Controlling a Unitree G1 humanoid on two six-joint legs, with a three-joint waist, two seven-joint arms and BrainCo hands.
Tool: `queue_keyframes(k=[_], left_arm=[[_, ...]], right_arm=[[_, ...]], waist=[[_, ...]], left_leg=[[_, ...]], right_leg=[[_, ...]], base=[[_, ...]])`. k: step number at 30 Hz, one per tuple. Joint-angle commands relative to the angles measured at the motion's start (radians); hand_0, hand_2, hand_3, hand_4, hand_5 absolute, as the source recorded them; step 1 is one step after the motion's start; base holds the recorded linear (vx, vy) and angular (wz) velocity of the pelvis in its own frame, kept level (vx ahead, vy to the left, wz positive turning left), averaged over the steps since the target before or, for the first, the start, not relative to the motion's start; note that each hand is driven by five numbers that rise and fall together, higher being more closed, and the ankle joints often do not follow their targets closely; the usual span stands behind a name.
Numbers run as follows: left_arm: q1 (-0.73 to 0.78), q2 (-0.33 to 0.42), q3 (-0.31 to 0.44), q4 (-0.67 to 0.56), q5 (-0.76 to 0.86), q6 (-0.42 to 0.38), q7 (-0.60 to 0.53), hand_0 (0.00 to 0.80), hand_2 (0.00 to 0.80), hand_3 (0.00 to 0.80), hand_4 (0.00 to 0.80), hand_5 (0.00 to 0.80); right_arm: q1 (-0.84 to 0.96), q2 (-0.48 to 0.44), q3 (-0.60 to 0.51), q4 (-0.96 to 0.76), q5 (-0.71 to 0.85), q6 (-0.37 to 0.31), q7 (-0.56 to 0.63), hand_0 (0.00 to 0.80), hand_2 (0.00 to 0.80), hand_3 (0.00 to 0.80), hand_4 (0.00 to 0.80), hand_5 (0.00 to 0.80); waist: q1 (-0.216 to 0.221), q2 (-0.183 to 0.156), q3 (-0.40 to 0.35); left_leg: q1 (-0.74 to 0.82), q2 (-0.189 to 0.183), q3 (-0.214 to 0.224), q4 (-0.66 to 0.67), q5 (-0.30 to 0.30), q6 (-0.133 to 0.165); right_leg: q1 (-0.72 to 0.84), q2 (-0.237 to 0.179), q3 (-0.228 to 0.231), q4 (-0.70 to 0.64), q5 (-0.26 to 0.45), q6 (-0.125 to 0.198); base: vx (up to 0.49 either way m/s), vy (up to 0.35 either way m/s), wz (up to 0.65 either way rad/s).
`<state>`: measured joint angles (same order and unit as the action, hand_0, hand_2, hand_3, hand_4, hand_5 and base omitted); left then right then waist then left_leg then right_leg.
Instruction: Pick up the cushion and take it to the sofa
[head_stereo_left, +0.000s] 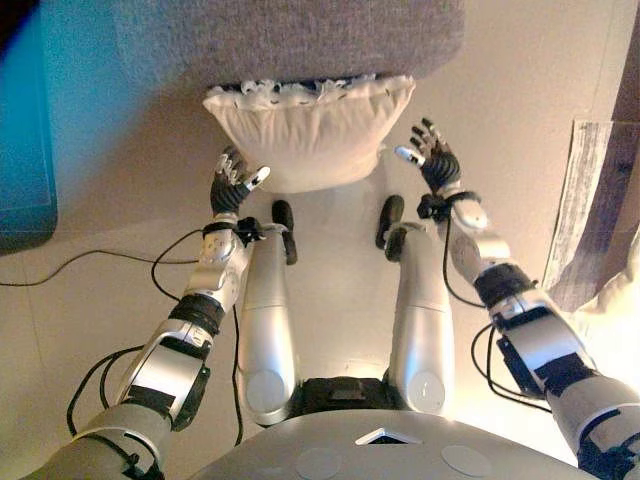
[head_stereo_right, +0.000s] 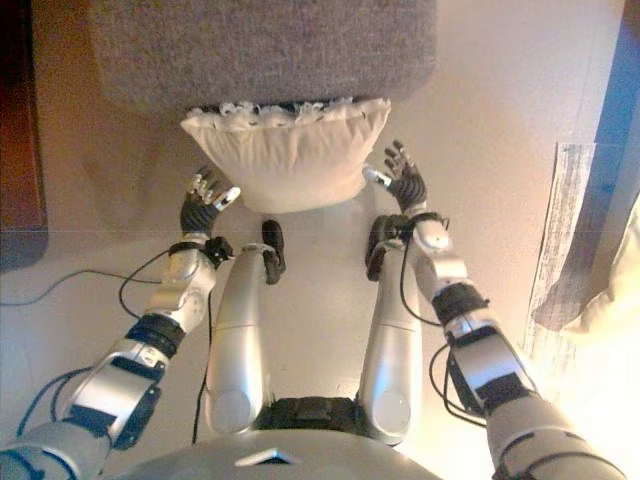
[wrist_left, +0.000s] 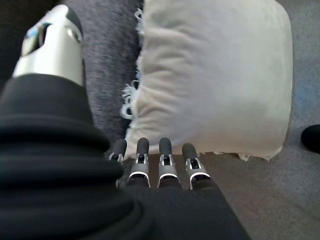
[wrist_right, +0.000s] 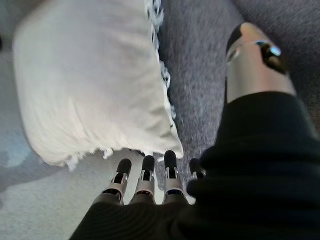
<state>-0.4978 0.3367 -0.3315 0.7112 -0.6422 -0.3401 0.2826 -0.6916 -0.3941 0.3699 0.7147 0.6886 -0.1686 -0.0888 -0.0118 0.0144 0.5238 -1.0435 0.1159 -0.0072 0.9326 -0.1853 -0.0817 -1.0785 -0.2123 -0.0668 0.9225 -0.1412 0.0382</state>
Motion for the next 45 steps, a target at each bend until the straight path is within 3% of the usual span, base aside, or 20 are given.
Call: queue_keyframes(k=[1, 9, 17, 30, 40, 45], left_arm=[[-0.022, -0.017, 0.009, -0.026, 0.001, -0.048, 0.041, 0.000, 0.000, 0.000, 0.000, 0.000], [-0.113, 0.038, 0.057, 0.003, -0.103, 0.008, 0.005, 0.000, 0.000, 0.000, 0.000, 0.000], [-0.209, 0.084, 0.070, 0.029, -0.220, 0.082, -0.082, 0.000, 0.000, 0.000, 0.000, 0.000], [-0.343, 0.112, 0.053, 0.114, -0.278, 0.137, -0.038, 0.000, 0.000, 0.000, 0.000, 0.000], [-0.369, 0.120, 0.057, 0.179, -0.281, 0.135, -0.054, 0.000, 0.000, 0.000, 0.000, 0.000], [-0.426, 0.120, 0.012, 0.183, -0.233, 0.175, -0.072, 0.000, 0.000, 0.000, 0.000, 0.000]], right_arm=[[-0.014, -0.026, 0.004, -0.040, -0.017, 0.017, -0.023, 0.000, 0.000, 0.000, 0.000, 0.000], [-0.120, -0.037, 0.006, 0.001, 0.071, 0.086, -0.066, 0.000, 0.000, 0.000, 0.000, 0.000], [-0.207, -0.062, 0.024, 0.021, 0.088, 0.147, 0.039, 0.000, 0.000, 0.000, 0.000, 0.000], [-0.333, -0.070, 0.055, 0.135, 0.104, 0.199, 0.168, 0.000, 0.000, 0.000, 0.000, 0.000], [-0.411, -0.062, 0.096, 0.143, 0.109, 0.232, 0.173, 0.000, 0.000, 0.000, 0.000, 0.000], [-0.441, -0.058, 0.115, 0.156, 0.094, 0.252, 0.172, 0.000, 0.000, 0.000, 0.000, 0.000]], waist=[[-0.011, 0.049, -0.004], [-0.022, 0.052, -0.004], [-0.028, 0.054, -0.004], [-0.020, 0.051, -0.004], [-0.014, 0.060, -0.004], [-0.017, 0.064, -0.004]], left_leg=[[-0.088, -0.003, 0.008, 0.038, 0.011, 0.029], [-0.258, -0.001, 0.013, 0.216, -0.025, 0.043], [-0.314, 0.009, 0.019, 0.304, -0.053, 0.043], [-0.354, 0.011, 0.018, 0.336, -0.042, 0.034], [-0.356, 0.011, 0.025, 0.327, -0.036, 0.033], [-0.353, 0.016, 0.035, 0.319, -0.029, 0.035]], right_leg=[[-0.040, -0.003, 0.058, 0.087, 0.000, 0.030], [-0.202, 0.011, 0.081, 0.221, -0.025, 0.016], [-0.253, 0.001, 0.094, 0.286, -0.044, 0.015], [-0.289, -0.021, 0.100, 0.304, -0.025, 0.018], [-0.291, -0.028, 0.105, 0.283, -0.008, 0.015], [-0.288, -0.030, 0.106, 0.269, 0.006, 0.016]], base=[[0.000, 0.000, 0.00], [0.033, -0.019, 0.04], [0.029, 0.000, 0.02], [0.007, 0.020, 0.04], [0.003, 0.034, 0.01], [0.006, 0.042, 0.00]])
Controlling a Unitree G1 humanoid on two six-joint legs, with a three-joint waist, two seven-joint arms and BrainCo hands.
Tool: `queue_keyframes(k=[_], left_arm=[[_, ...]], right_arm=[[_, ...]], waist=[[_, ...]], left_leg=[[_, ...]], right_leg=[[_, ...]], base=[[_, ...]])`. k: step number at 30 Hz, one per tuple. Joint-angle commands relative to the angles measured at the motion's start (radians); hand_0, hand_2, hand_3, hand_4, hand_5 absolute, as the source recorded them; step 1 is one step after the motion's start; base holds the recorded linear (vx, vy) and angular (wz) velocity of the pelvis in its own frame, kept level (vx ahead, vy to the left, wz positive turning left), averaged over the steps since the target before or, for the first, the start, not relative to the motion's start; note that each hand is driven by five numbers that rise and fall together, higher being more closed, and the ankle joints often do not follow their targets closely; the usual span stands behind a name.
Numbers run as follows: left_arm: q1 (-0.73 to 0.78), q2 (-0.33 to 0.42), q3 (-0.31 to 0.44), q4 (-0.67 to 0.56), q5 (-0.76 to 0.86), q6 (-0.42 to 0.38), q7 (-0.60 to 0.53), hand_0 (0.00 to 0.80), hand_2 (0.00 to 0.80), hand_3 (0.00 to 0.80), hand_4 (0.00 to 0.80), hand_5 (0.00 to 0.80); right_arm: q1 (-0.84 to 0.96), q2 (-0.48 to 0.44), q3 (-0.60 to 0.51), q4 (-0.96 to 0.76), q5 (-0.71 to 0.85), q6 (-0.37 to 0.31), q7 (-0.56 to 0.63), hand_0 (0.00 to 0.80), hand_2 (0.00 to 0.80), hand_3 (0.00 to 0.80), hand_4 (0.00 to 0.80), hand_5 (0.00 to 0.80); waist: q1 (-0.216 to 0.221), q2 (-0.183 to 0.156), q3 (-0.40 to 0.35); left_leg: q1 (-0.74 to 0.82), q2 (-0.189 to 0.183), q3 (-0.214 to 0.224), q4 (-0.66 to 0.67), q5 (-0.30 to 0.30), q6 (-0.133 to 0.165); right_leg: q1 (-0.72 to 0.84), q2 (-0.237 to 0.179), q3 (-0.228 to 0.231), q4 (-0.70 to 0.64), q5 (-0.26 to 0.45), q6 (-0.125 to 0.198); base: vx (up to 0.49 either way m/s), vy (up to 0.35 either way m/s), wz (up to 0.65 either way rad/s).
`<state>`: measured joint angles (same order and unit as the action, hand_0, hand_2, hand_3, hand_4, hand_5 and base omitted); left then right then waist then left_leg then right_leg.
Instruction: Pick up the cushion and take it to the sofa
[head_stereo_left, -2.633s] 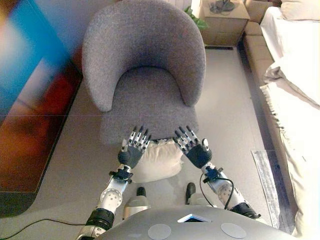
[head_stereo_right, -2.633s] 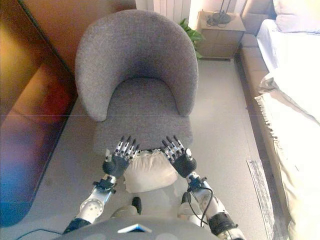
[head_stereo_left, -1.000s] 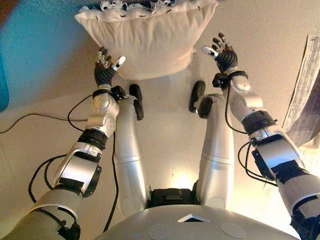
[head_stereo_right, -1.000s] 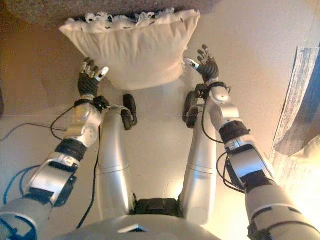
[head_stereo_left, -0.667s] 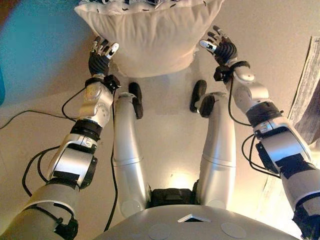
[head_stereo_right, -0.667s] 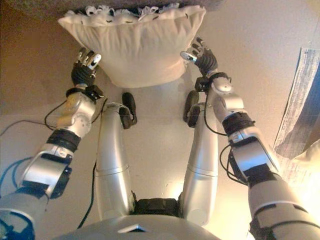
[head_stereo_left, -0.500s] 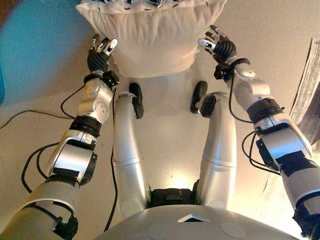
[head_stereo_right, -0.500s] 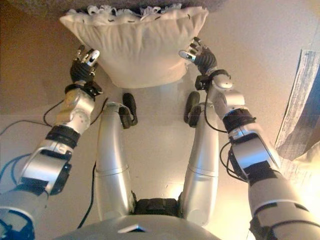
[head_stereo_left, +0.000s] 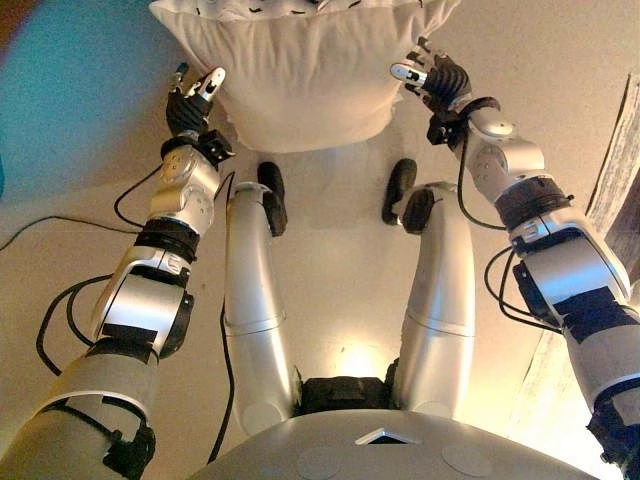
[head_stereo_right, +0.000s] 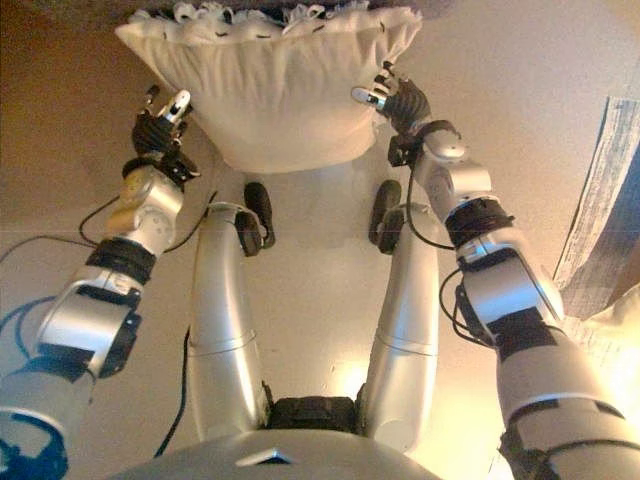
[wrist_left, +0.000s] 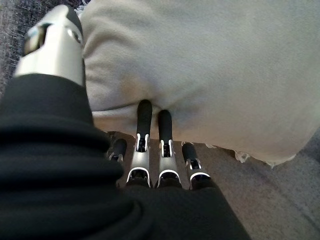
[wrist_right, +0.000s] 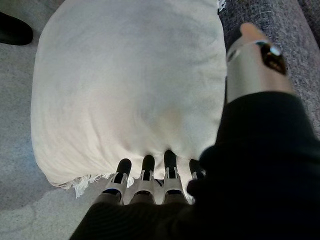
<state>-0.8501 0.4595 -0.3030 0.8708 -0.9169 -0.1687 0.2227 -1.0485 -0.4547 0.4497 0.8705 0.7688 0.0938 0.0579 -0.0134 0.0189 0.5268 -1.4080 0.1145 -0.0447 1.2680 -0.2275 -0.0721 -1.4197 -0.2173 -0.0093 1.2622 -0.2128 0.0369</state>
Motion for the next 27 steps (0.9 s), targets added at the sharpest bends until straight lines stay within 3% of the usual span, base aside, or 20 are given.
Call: queue_keyframes(k=[1, 10, 17, 18, 19, 20, 21, 27], left_arm=[[-0.095, 0.003, -0.029, 0.036, 0.051, 0.019, -0.007, 0.000, 0.000, 0.000, 0.000, 0.000], [-0.199, 0.004, -0.104, 0.066, 0.095, 0.028, -0.057, 0.000, 0.000, 0.000, 0.000, 0.000], [-0.261, -0.040, -0.157, 0.051, 0.109, 0.025, -0.132, 0.000, 0.000, 0.000, 0.000, 0.000], [-0.266, -0.044, -0.159, 0.048, 0.108, 0.025, -0.145, 0.201, 0.201, 0.201, 0.201, 0.201], [-0.274, -0.053, -0.165, 0.042, 0.107, 0.024, -0.177, 0.515, 0.515, 0.515, 0.515, 0.515], [-0.278, -0.056, -0.169, 0.040, 0.107, 0.024, -0.190, 0.696, 0.696, 0.696, 0.696, 0.696], [-0.285, -0.063, -0.178, 0.030, 0.109, 0.022, -0.204, 0.800, 0.800, 0.800, 0.800, 0.800], [-0.289, -0.070, -0.184, 0.023, 0.118, 0.025, -0.163, 0.800, 0.800, 0.800, 0.800, 0.800]], right_arm=[[-0.093, 0.004, 0.039, 0.009, 0.019, -0.006, 0.031, 0.000, 0.000, 0.000, 0.000, 0.000], [-0.140, 0.024, 0.092, 0.001, -0.011, 0.018, 0.094, 0.000, 0.000, 0.000, 0.000, 0.000], [-0.162, 0.067, 0.124, -0.045, -0.030, 0.017, 0.062, 0.000, 0.000, 0.000, 0.000, 0.000], [-0.163, 0.070, 0.125, -0.049, -0.039, 0.021, 0.052, 0.417, 0.417, 0.417, 0.417, 0.417], [-0.167, 0.075, 0.129, -0.050, -0.079, 0.032, 0.031, 0.734, 0.734, 0.734, 0.734, 0.734], [-0.168, 0.076, 0.132, -0.049, -0.093, 0.034, 0.029, 0.800, 0.800, 0.800, 0.800, 0.800], [-0.171, 0.075, 0.139, -0.047, -0.107, 0.038, 0.030, 0.800, 0.800, 0.800, 0.800, 0.800], [-0.167, 0.082, 0.138, -0.045, -0.079, 0.030, 0.018, 0.800, 0.800, 0.800, 0.800, 0.800]], waist=[[-0.017, 0.061, -0.007], [-0.029, 0.066, -0.007], [-0.036, 0.071, -0.007], [-0.036, 0.071, -0.007], [-0.037, 0.071, -0.007], [-0.038, 0.071, -0.007], [-0.038, 0.071, -0.007], [-0.038, 0.071, -0.007]], left_leg=[[0.013, 0.018, 0.076, -0.017, 0.013, 0.027], [0.029, 0.021, 0.089, -0.033, 0.022, 0.031], [0.036, 0.022, 0.104, -0.048, 0.028, 0.036], [0.037, 0.022, 0.105, -0.049, 0.028, 0.036], [0.039, 0.023, 0.105, -0.052, 0.029, 0.036], [0.040, 0.023, 0.106, -0.054, 0.030, 0.036], [0.041, 0.023, 0.108, -0.059, 0.030, 0.037], [0.048, 0.023, 0.112, -0.066, 0.029, 0.039]], right_leg=[[0.056, -0.025, 0.050, -0.073, 0.080, 0.017], [0.073, -0.019, 0.062, -0.105, 0.106, 0.021], [0.086, -0.015, 0.071, -0.129, 0.121, 0.024], [0.087, -0.015, 0.072, -0.131, 0.123, 0.025], [0.090, -0.015, 0.073, -0.136, 0.126, 0.026], [0.091, -0.015, 0.073, -0.139, 0.129, 0.026], [0.093, -0.015, 0.073, -0.147, 0.133, 0.027], [0.105, -0.009, 0.073, -0.161, 0.139, 0.028]], base=[[0.010, 0.048, 0.01], [0.008, 0.022, 0.00], [0.000, 0.000, 0.00], [0.000, 0.000, 0.00], [0.000, 0.000, 0.00], [0.000, 0.000, 0.00], [0.000, 0.000, 0.00], [-0.002, -0.001, -0.01]])
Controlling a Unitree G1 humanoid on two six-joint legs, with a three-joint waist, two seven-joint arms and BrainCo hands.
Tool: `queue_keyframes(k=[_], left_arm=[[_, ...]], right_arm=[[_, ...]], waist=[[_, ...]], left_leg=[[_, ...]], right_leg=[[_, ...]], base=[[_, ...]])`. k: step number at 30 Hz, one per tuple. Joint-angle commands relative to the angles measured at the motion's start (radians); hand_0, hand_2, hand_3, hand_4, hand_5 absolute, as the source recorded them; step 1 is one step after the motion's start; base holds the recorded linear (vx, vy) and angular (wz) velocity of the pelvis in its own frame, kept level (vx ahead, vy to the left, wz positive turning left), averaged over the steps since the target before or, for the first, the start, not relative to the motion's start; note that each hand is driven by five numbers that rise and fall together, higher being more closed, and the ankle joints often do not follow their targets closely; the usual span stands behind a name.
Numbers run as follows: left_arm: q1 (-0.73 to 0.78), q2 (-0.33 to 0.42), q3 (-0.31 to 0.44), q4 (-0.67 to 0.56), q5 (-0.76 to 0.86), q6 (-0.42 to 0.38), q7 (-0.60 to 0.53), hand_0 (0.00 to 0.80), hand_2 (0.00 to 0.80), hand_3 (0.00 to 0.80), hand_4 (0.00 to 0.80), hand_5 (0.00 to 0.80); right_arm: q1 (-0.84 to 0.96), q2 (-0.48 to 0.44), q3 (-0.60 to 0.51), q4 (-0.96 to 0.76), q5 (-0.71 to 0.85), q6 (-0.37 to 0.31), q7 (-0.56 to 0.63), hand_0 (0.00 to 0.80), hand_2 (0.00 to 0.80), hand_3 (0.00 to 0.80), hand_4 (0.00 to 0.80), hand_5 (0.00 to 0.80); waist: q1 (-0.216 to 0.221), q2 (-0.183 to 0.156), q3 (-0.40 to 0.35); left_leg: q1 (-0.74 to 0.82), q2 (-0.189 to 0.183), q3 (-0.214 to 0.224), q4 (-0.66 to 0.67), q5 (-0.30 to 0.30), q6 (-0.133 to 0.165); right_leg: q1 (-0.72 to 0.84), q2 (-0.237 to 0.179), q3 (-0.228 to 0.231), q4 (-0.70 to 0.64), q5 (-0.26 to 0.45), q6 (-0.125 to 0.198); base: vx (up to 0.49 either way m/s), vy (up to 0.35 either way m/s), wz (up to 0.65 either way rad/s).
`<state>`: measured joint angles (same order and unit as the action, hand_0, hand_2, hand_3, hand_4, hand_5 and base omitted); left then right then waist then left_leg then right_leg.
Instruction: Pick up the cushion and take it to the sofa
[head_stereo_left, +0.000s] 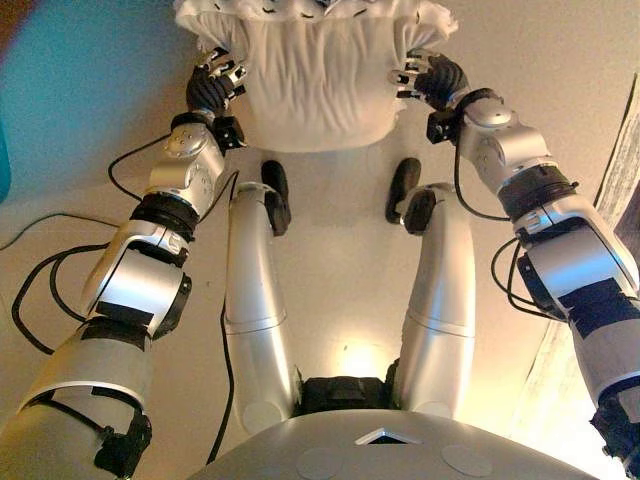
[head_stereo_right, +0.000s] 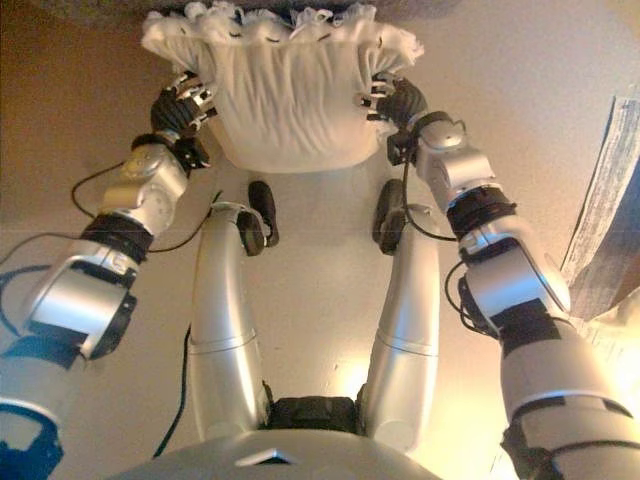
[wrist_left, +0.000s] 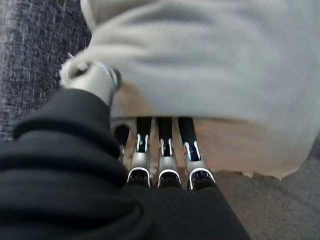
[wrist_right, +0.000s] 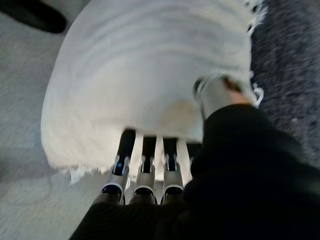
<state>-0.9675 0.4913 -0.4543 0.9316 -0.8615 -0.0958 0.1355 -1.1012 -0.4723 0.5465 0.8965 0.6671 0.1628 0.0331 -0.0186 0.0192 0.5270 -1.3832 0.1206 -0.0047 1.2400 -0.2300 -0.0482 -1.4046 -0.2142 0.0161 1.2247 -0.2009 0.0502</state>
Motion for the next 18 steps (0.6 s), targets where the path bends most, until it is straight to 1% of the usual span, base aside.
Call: queue_keyframes(k=[1, 6, 10, 14, 15, 16, 17, 18], left_arm=[[-0.172, -0.097, -0.028, -0.038, 0.063, -0.047, -0.064, 0.800, 0.800, 0.800, 0.800, 0.800], [-0.163, -0.084, -0.019, -0.038, 0.087, -0.053, -0.012, 0.800, 0.800, 0.800, 0.800, 0.800], [-0.163, -0.074, -0.016, -0.028, 0.093, -0.052, 0.006, 0.800, 0.800, 0.800, 0.800, 0.800], [-0.169, -0.071, -0.013, -0.019, 0.109, -0.071, 0.039, 0.800, 0.800, 0.800, 0.800, 0.800], [-0.171, -0.071, -0.014, -0.019, 0.141, -0.088, 0.064, 0.731, 0.731, 0.731, 0.731, 0.731], [-0.173, -0.070, -0.015, -0.019, 0.171, -0.105, 0.090, 0.489, 0.489, 0.489, 0.489, 0.489], [-0.174, -0.067, -0.016, -0.021, 0.202, -0.129, 0.124, 0.091, 0.091, 0.091, 0.091, 0.091], [-0.173, -0.064, -0.015, -0.025, 0.221, -0.142, 0.168, 0.000, 0.000, 0.000, 0.000, 0.000]], right_arm=[[-0.114, 0.098, 0.040, -0.073, 0.021, -0.037, 0.045, 0.800, 0.800, 0.800, 0.800, 0.800], [-0.103, 0.089, 0.033, -0.086, 0.027, -0.049, 0.036, 0.800, 0.800, 0.800, 0.800, 0.800], [-0.101, 0.083, 0.028, -0.090, 0.028, -0.054, 0.038, 0.800, 0.800, 0.800, 0.800, 0.800], [-0.097, 0.081, 0.026, -0.091, 0.033, -0.065, 0.035, 0.800, 0.800, 0.800, 0.800, 0.800], [-0.098, 0.081, 0.025, -0.090, 0.034, -0.069, 0.032, 0.800, 0.800, 0.800, 0.800, 0.800], [-0.100, 0.081, 0.024, -0.090, 0.034, -0.073, 0.029, 0.800, 0.800, 0.800, 0.800, 0.800], [-0.100, 0.079, 0.024, -0.092, 0.034, -0.078, 0.025, 0.800, 0.800, 0.800, 0.800, 0.800], [-0.103, 0.078, 0.022, -0.091, 0.035, -0.082, 0.020, 0.800, 0.800, 0.800, 0.800, 0.800]], waist=[[-0.033, 0.071, -0.007], [-0.032, 0.072, -0.007], [-0.032, 0.073, -0.007], [-0.032, 0.073, -0.007], [-0.031, 0.072, -0.007], [-0.030, 0.072, -0.007], [-0.029, 0.072, -0.007], [-0.027, 0.073, -0.007]], left_leg=[[0.022, 0.018, 0.073, -0.037, 0.031, 0.015], [0.030, 0.019, 0.074, -0.053, 0.034, 0.011], [0.035, 0.021, 0.076, -0.067, 0.037, 0.008], [0.043, 0.023, 0.078, -0.075, 0.036, 0.006], [0.044, 0.022, 0.079, -0.077, 0.034, 0.007], [0.044, 0.022, 0.078, -0.080, 0.034, 0.007], [0.044, 0.021, 0.079, -0.084, 0.033, 0.006], [0.044, 0.018, 0.079, -0.090, 0.034, 0.005]], right_leg=[[0.090, -0.011, 0.047, -0.126, 0.128, 0.015], [0.100, -0.013, 0.043, -0.141, 0.132, 0.019], [0.105, -0.014, 0.042, -0.149, 0.133, 0.023], [0.112, -0.015, 0.041, -0.155, 0.131, 0.024], [0.111, -0.016, 0.039, -0.156, 0.131, 0.025], [0.111, -0.016, 0.038, -0.159, 0.131, 0.026], [0.112, -0.017, 0.035, -0.163, 0.131, 0.026], [0.113, -0.017, 0.032, -0.167, 0.130, 0.026]], base=[[-0.015, -0.005, -0.05], [-0.012, -0.005, -0.03], [0.000, 0.000, 0.00], [0.000, 0.000, 0.00], [-0.017, -0.035, 0.02], [-0.021, -0.043, 0.02], [-0.022, -0.036, 0.02], [-0.024, -0.030, 0.01]])
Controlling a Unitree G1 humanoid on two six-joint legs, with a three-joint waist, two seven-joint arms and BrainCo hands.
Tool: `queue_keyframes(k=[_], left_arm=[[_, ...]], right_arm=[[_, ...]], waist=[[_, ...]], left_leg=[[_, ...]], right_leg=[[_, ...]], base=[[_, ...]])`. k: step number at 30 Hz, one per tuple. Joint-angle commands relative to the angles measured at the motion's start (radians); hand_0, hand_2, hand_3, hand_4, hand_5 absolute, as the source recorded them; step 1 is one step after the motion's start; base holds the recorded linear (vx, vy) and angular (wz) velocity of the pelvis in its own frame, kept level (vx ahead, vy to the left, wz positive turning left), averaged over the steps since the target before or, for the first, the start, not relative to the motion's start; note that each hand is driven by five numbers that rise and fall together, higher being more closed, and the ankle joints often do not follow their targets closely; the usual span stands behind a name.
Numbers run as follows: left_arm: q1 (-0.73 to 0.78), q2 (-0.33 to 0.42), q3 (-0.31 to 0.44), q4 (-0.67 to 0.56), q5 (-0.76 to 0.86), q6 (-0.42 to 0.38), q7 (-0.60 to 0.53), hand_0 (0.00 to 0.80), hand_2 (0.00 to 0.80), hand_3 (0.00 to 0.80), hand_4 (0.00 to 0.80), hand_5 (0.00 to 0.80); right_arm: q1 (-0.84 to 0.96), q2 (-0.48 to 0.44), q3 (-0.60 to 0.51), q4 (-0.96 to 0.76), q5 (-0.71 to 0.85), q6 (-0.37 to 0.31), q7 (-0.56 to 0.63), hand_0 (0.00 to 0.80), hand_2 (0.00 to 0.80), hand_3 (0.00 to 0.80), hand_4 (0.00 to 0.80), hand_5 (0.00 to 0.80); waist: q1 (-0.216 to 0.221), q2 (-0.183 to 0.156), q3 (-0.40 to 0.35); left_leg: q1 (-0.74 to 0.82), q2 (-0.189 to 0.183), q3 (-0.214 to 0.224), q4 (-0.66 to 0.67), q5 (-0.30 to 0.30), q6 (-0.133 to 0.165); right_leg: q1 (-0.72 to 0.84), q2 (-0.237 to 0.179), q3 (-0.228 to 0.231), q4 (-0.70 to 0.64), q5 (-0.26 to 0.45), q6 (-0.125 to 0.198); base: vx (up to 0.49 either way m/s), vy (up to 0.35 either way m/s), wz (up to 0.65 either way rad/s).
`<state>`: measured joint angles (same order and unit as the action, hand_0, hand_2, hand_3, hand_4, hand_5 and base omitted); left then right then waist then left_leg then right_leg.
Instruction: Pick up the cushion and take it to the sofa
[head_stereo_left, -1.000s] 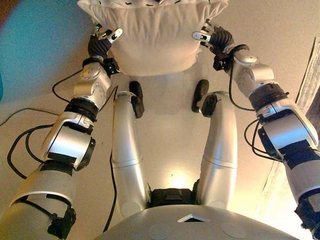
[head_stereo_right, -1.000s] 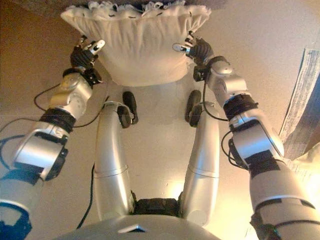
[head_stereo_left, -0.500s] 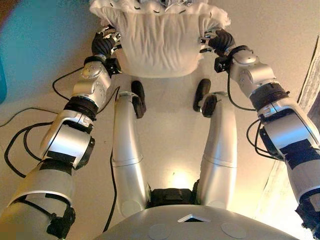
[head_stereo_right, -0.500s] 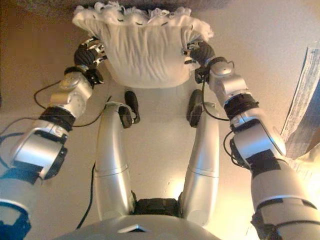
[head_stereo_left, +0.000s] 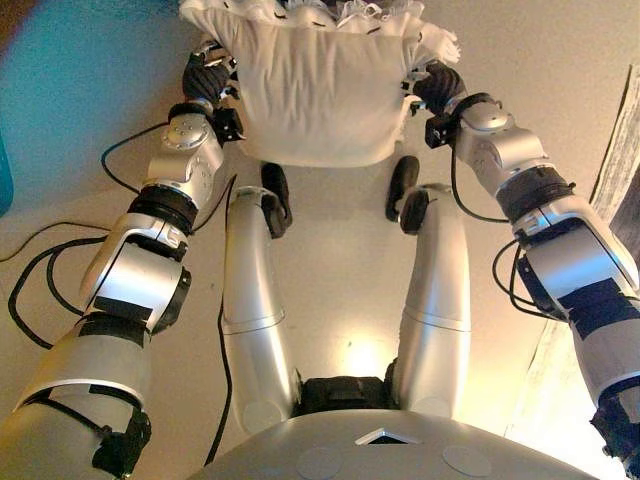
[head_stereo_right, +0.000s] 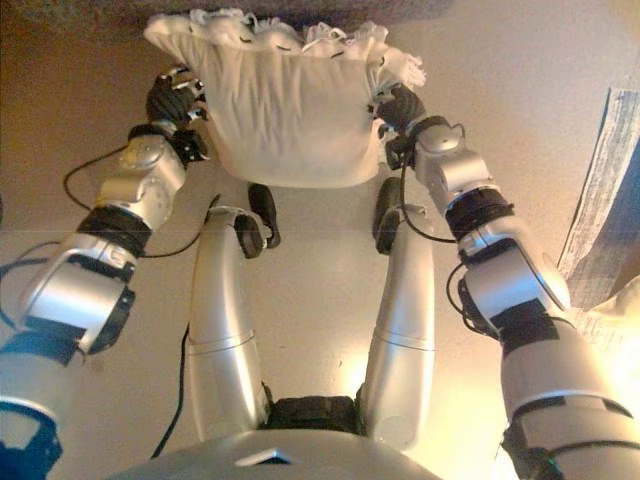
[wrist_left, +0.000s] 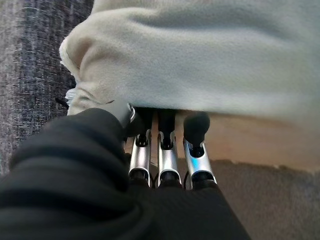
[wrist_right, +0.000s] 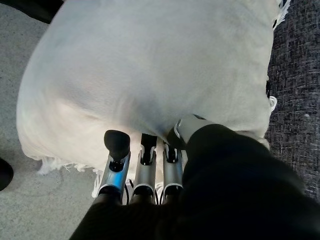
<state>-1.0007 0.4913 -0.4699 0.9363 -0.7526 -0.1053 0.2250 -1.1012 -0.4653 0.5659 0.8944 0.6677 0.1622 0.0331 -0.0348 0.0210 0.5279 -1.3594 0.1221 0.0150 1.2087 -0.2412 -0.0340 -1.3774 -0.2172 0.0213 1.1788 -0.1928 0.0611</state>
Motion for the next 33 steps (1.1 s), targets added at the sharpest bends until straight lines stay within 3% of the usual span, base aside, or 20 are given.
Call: queue_keyframes(k=[1, 7, 11, 20, 24, 29, 33], left_arm=[[-0.139, -0.061, 0.004, -0.033, 0.121, -0.136, 0.107, 0.000, 0.000, 0.000, 0.000, 0.000], [-0.125, -0.041, 0.025, 0.004, 0.169, -0.060, 0.282, 0.000, 0.000, 0.000, 0.000, 0.000], [-0.119, -0.041, 0.053, 0.053, 0.189, -0.055, 0.324, 0.000, 0.000, 0.000, 0.000, 0.000], [-0.197, -0.050, 0.045, 0.152, 0.124, 0.037, 0.394, 0.000, 0.000, 0.000, 0.000, 0.000], [-0.228, -0.058, 0.080, 0.201, 0.025, 0.015, 0.455, 0.000, 0.000, 0.000, 0.000, 0.000], [-0.257, -0.056, 0.071, 0.219, 0.034, 0.003, 0.410, 0.000, 0.000, 0.000, 0.000, 0.000], [-0.270, -0.058, 0.084, 0.243, -0.052, 0.018, 0.462, 0.000, 0.000, 0.000, 0.000, 0.000]], right_arm=[[-0.102, 0.069, 0.003, -0.090, 0.037, -0.086, 0.015, 0.800, 0.800, 0.800, 0.800, 0.800], [-0.117, 0.063, -0.008, -0.066, 0.044, -0.120, 0.004, 0.800, 0.800, 0.800, 0.800, 0.800], [-0.128, 0.062, -0.009, -0.049, 0.046, -0.134, 0.013, 0.800, 0.800, 0.800, 0.800, 0.800], [-0.171, 0.073, 0.003, -0.018, 0.062, -0.143, 0.018, 0.800, 0.800, 0.800, 0.800, 0.800], [-0.187, 0.079, 0.010, 0.008, 0.073, -0.157, 0.023, 0.800, 0.800, 0.800, 0.800, 0.800], [-0.214, 0.077, 0.021, 0.004, 0.084, -0.156, 0.013, 0.800, 0.800, 0.800, 0.800, 0.800], [-0.216, 0.070, 0.028, -0.006, 0.090, -0.162, 0.014, 0.800, 0.800, 0.800, 0.800, 0.800]], waist=[[-0.009, 0.071, -0.008], [0.002, 0.075, -0.008], [0.004, 0.073, -0.008], [-0.003, 0.065, -0.008], [-0.008, 0.065, -0.008], [-0.012, 0.068, -0.008], [-0.019, 0.072, -0.008]], left_leg=[[0.022, 0.015, 0.060, -0.063, 0.046, -0.010], [0.045, 0.002, 0.059, -0.111, 0.045, -0.019], [0.055, -0.002, 0.059, -0.128, 0.043, -0.023], [0.058, 0.001, 0.066, -0.140, 0.044, -0.021], [0.055, -0.002, 0.069, -0.132, 0.033, -0.019], [0.063, -0.009, 0.078, -0.154, 0.026, -0.018], [0.065, -0.010, 0.088, -0.161, 0.020, -0.015]], right_leg=[[0.087, -0.014, 0.026, -0.125, 0.122, 0.015], [0.111, -0.015, 0.012, -0.160, 0.116, 0.021], [0.118, -0.016, 0.006, -0.174, 0.115, 0.023], [0.122, -0.014, -0.002, -0.190, 0.120, 0.026], [0.120, -0.015, -0.002, -0.194, 0.117, 0.026], [0.127, -0.010, -0.005, -0.223, 0.120, 0.027], [0.127, -0.008, -0.003, -0.234, 0.119, 0.027]], base=[[0.000, 0.000, 0.00], [-0.015, -0.013, 0.00], [-0.003, -0.008, 0.01], [-0.002, -0.005, 0.01], [0.000, 0.000, 0.00], [0.002, 0.007, -0.01], [0.017, 0.038, -0.04]])
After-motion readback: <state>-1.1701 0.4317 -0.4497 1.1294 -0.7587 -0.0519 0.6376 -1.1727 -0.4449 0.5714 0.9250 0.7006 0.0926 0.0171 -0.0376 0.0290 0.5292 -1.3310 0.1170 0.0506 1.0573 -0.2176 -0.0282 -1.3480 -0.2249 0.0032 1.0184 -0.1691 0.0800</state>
